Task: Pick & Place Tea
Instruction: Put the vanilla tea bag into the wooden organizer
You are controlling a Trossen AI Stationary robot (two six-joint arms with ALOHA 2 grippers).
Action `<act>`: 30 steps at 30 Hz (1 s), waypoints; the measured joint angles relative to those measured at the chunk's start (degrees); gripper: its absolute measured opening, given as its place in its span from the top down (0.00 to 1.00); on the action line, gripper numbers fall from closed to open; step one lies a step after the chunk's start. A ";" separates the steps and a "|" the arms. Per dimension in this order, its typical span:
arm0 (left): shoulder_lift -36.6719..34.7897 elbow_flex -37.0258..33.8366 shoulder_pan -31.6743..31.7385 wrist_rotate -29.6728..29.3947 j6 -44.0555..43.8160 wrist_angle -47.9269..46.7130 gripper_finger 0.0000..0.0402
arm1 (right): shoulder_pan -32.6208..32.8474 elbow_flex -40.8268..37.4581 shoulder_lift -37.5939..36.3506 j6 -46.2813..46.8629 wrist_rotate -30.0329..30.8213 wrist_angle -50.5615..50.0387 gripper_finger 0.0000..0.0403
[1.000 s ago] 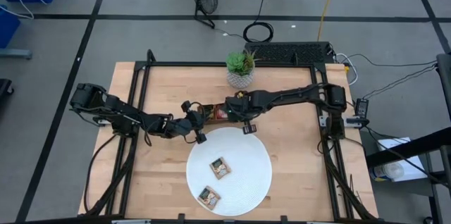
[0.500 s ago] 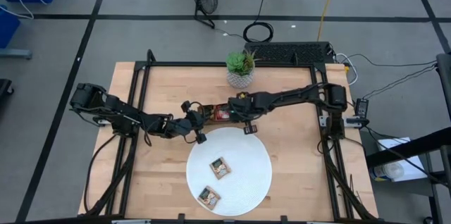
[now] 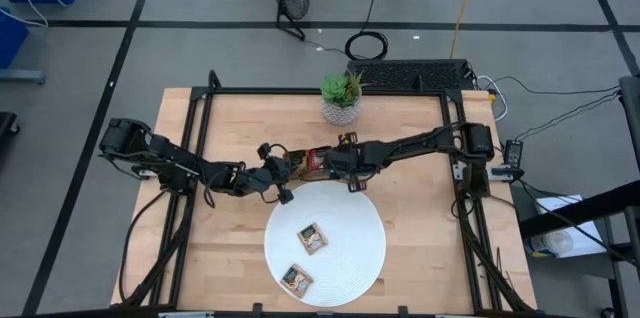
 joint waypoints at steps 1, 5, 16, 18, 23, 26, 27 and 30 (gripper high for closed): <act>0.00 0.00 0.00 0.00 0.00 0.00 0.89 | 0.34 0.00 0.00 0.02 0.68 0.04 1.00; 0.00 0.00 0.00 0.00 -0.20 0.02 0.89 | 1.65 0.00 -0.01 0.53 1.13 0.73 1.00; -0.02 0.00 -0.02 0.04 -0.20 0.28 0.89 | 3.95 0.00 -3.43 0.05 1.12 4.19 1.00; -0.02 0.00 -0.01 0.28 -0.29 0.24 0.89 | 3.96 0.02 -4.57 0.15 1.09 4.51 1.00; -0.04 0.00 0.00 2.48 -0.31 -0.06 0.89 | 4.29 0.03 -8.70 2.16 0.97 4.44 1.00; -0.04 0.00 -0.01 3.81 -0.28 -0.42 0.89 | 4.80 0.05 -11.43 6.14 -0.09 4.28 1.00; -0.07 0.00 0.00 4.85 -0.62 -1.01 0.89 | 4.90 0.05 -12.30 7.56 -1.73 4.30 1.00; -0.07 0.00 0.02 12.88 -1.74 -1.82 0.89 | 5.00 -1.05 -14.39 10.07 -7.98 6.03 1.00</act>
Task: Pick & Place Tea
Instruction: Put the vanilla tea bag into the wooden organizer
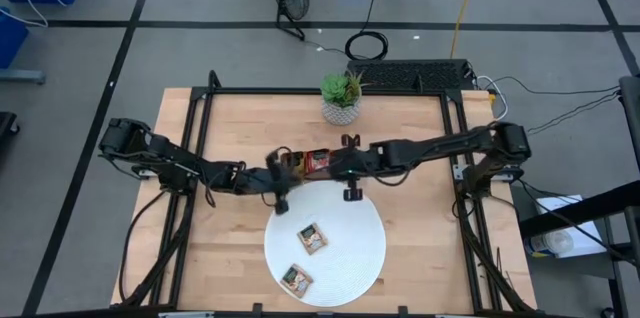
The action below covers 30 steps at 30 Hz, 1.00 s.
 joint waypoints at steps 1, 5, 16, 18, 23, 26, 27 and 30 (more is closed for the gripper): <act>0.00 0.02 -0.02 4.76 0.29 0.18 0.89 | 0.11 -1.18 -0.65 0.49 -1.25 1.13 1.00; 0.00 1.95 -1.11 17.83 -0.07 -1.50 0.85 | 0.11 -8.01 -3.50 0.59 -1.55 8.17 1.00; 8.68 24.34 -10.57 12.73 -2.21 -36.80 0.54 | -0.58 -23.67 -16.39 -0.58 4.66 22.40 1.00; 12.30 29.58 -12.01 13.68 -3.67 -42.02 0.51 | -0.56 -25.81 -18.85 -0.83 4.63 24.63 1.00; 21.61 40.61 -15.09 16.32 -9.89 -48.24 0.48 | -0.72 -32.12 -24.54 -1.22 4.61 30.73 1.00; 26.64 45.88 -16.51 17.09 -12.39 -49.31 0.48 | -0.72 -35.75 -26.91 -3.15 4.60 35.58 1.00; 28.14 47.44 -16.83 17.08 -13.38 -49.35 0.48 | -0.72 -36.94 -27.53 -3.82 4.61 37.30 1.00; 31.88 51.23 -17.29 16.38 -16.67 -50.43 0.48 | -0.72 -39.69 -28.85 -5.00 4.63 43.06 1.00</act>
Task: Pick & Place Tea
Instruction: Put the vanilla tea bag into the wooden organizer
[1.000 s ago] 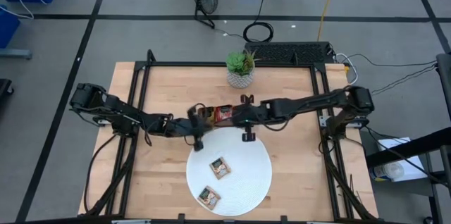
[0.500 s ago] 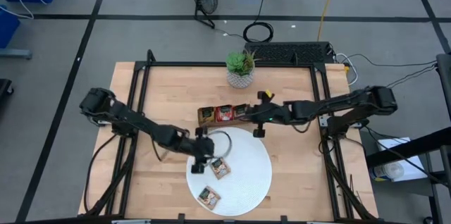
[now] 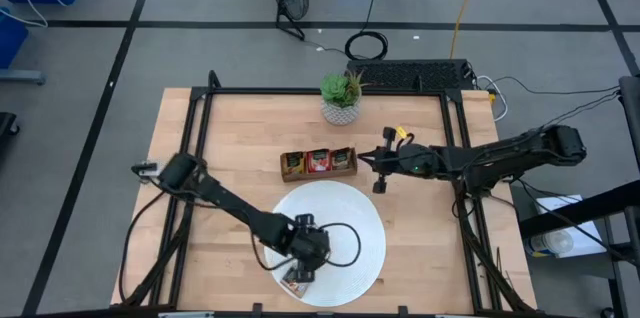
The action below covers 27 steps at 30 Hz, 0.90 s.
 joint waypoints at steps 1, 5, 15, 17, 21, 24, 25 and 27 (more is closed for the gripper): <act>1.02 0.95 0.06 -0.29 -0.96 -0.46 0.48 | 0.00 -0.81 -0.39 -0.41 0.01 1.74 1.00; 3.89 3.62 0.78 -3.57 -4.49 -3.48 0.48 | 0.02 -2.90 -0.93 -0.44 -0.11 6.32 1.00; 5.35 4.03 2.06 -6.51 -10.83 -10.11 0.48 | 0.04 -3.75 -1.09 0.72 -0.17 6.67 1.00; 5.35 4.03 2.10 -6.51 -11.35 -10.94 0.48 | 0.04 -3.75 -1.09 0.60 -0.17 6.69 1.00; 5.35 4.03 1.95 -5.44 -10.88 -11.29 0.53 | 0.04 -3.75 -1.09 -0.33 -0.19 7.06 1.00; 5.32 3.96 1.78 -3.48 -8.44 -11.34 0.64 | 0.04 -3.75 -1.09 -0.36 -0.19 7.04 1.00; 5.32 3.96 1.72 -2.88 -8.12 -11.40 0.68 | 0.04 -3.75 -1.09 -0.38 -0.19 7.05 1.00; 5.32 3.94 1.70 -1.78 -7.93 -11.38 0.79 | 0.04 -3.75 -1.09 -0.64 -0.19 7.05 1.00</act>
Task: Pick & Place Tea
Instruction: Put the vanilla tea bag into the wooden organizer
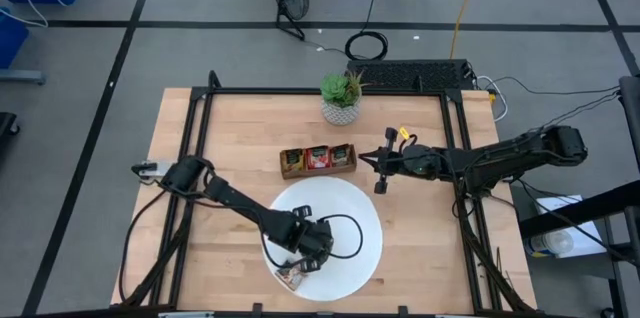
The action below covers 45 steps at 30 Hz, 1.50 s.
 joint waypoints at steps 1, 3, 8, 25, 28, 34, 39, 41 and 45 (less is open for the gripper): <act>-0.18 0.00 0.00 0.48 0.08 -0.04 0.85 | 0.00 0.00 0.00 -0.16 0.00 0.00 1.00; -0.89 -0.12 -0.14 1.19 1.71 -0.24 0.94 | 0.00 0.00 0.00 -0.17 0.00 0.00 1.00; -2.97 0.09 -2.69 -3.72 9.66 -2.89 0.95 | 0.00 0.02 0.00 -0.17 -0.02 0.01 1.00; -4.07 6.59 -0.76 -51.87 58.69 -18.31 0.95 | -2.52 -0.69 3.23 9.50 -11.62 5.77 0.99; -4.10 6.56 1.54 -56.22 66.69 -18.32 0.95 | -5.32 -0.90 5.94 13.23 -17.74 7.09 0.94; -4.11 6.56 5.20 -56.86 75.49 -15.19 0.95 | -11.00 -0.85 12.44 20.40 -36.03 19.86 0.76; -4.11 6.56 6.40 -55.39 77.56 -12.66 0.95 | -13.96 -0.87 15.91 22.23 -39.19 26.81 0.62; -4.11 6.56 6.49 -53.93 78.03 -11.79 0.95 | -14.77 -0.81 17.10 22.91 -39.92 28.83 0.59; -4.11 6.56 6.47 -53.18 78.50 -9.33 0.95 | -15.91 0.88 19.32 23.09 -43.94 28.80 0.57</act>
